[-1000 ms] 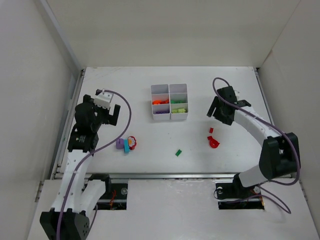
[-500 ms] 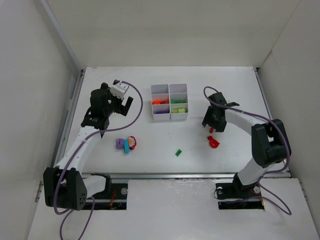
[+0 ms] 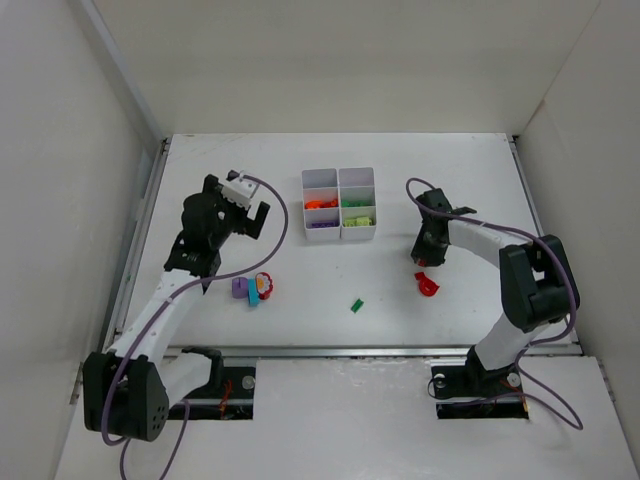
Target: Sort the legos into containers by color
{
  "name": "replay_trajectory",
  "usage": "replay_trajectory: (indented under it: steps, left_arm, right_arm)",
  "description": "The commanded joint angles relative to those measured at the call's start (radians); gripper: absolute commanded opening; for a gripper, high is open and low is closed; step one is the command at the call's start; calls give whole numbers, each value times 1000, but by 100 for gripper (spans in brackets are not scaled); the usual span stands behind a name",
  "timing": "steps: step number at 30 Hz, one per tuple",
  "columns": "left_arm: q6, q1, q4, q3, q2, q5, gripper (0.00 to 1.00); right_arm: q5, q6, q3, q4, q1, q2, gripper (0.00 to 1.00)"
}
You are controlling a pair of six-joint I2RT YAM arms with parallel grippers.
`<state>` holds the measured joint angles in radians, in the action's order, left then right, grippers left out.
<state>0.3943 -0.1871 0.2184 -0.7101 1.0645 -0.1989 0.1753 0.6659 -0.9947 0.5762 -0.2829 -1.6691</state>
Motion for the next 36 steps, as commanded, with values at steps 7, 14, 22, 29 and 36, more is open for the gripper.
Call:
replay_trajectory:
  steps: [7,14,22,29,36]
  left_arm:
    - [-38,-29,72,51,-84,26,100]
    - [-49,-29,81,61,-112,26,100]
    - [-58,-38,35,61,-146,15,100]
    - [-77,-38,-39,61,-176,24,100]
    - [-87,-38,-83,61,-225,46,100]
  right_arm:
    - [36,-6,16,-15,-7,23,11]
    - [141,-58,-71,68,-70,57,0]
    - [311,-247,-468,123,-318,17,0]
    - [205,-331,-697,73,-328,-161,0]
    - [181,-331,-789,96,-328,-225,0]
